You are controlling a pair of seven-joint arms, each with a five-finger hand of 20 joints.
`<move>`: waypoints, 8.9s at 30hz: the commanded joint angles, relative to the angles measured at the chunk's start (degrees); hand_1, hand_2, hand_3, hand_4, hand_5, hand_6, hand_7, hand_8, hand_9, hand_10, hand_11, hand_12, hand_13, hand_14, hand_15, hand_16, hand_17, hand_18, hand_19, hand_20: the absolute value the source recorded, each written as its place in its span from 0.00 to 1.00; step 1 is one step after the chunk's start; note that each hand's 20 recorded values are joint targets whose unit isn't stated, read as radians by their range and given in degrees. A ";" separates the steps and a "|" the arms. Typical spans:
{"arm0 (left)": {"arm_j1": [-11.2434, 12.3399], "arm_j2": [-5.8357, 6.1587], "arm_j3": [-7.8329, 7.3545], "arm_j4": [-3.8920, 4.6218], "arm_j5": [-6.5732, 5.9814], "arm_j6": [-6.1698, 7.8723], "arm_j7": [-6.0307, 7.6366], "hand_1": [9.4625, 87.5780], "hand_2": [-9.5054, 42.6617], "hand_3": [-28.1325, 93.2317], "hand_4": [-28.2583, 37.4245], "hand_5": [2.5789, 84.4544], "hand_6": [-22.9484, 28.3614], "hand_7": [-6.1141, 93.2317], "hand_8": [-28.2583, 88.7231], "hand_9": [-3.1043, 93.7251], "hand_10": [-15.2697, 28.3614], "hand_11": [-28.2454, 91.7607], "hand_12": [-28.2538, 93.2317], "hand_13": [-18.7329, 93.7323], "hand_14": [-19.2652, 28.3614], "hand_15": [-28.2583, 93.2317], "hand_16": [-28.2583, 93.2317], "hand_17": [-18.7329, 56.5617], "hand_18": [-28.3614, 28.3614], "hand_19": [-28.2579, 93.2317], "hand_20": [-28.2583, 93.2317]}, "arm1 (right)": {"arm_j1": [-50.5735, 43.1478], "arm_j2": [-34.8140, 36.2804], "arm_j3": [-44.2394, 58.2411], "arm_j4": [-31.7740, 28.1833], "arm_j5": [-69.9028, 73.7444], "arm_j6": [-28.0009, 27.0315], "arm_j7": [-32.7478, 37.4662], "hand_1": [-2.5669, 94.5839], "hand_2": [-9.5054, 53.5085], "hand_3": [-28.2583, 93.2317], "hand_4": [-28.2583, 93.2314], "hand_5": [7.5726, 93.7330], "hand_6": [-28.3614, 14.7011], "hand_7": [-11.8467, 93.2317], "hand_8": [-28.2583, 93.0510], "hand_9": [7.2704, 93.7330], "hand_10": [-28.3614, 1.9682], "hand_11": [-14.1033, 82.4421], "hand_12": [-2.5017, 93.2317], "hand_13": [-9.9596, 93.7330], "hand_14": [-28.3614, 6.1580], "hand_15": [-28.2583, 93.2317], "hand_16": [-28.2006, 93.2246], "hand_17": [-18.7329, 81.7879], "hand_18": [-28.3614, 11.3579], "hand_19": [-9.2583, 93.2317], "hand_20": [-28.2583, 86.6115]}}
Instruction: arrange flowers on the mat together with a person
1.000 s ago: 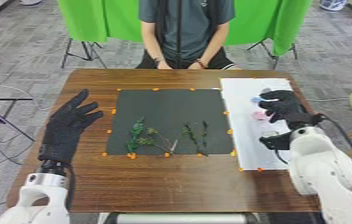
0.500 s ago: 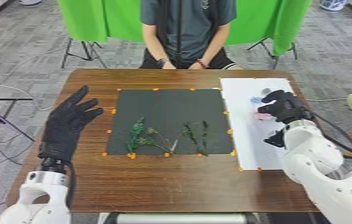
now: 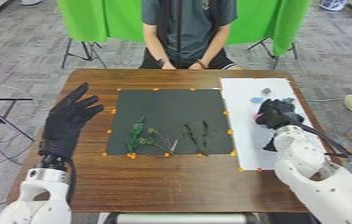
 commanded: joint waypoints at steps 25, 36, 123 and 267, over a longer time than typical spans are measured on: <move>-1.69 -0.78 0.02 0.23 0.13 -1.22 -1.56 0.16 0.28 0.87 0.00 0.44 0.56 0.15 0.17 0.42 0.77 0.41 0.31 0.43 0.98 0.63 0.17 0.15 0.96 0.66 0.38 | 12.47 -16.59 -19.34 -6.04 -4.12 12.99 -16.66 0.61 0.00 0.78 0.00 0.89 0.76 0.29 0.23 0.95 0.79 0.37 0.44 0.87 0.71 0.68 0.43 0.48 0.37 0.79 0.43; -9.68 -0.48 3.78 2.48 0.55 -3.57 -3.47 0.16 0.28 0.87 0.00 0.44 0.56 0.15 0.17 0.42 0.77 0.41 0.31 0.43 0.98 0.63 0.17 0.15 0.97 0.66 0.39 | 19.11 -24.80 -32.57 2.97 -1.54 18.86 -15.26 0.60 0.00 0.79 0.00 0.88 0.77 0.30 0.22 0.93 0.75 0.43 0.42 0.85 0.69 0.71 0.43 0.44 0.33 0.80 0.44; 3.52 -1.31 -2.25 -0.25 -0.44 0.69 1.16 0.16 0.28 0.87 0.00 0.41 0.52 0.15 0.17 0.39 0.71 0.38 0.31 0.41 0.93 0.56 0.20 0.14 0.97 0.65 0.37 | -27.87 -24.46 26.06 -22.82 72.68 -2.82 -27.84 0.19 0.22 0.83 0.00 0.36 0.75 0.22 0.14 0.40 0.52 0.19 0.17 0.42 0.30 0.40 0.37 0.22 0.10 0.52 0.36; 1.90 0.10 -0.46 -0.36 -2.24 1.69 0.47 0.18 0.28 0.87 0.00 0.43 0.55 0.16 0.17 0.41 0.76 0.41 0.31 0.42 0.97 0.61 0.17 0.15 0.96 0.66 0.38 | -4.38 3.86 4.30 4.62 -2.53 4.28 10.95 0.49 0.00 0.80 0.00 0.71 0.76 0.30 0.18 0.75 0.56 0.52 0.23 0.77 0.54 0.70 0.36 0.42 0.15 0.79 0.39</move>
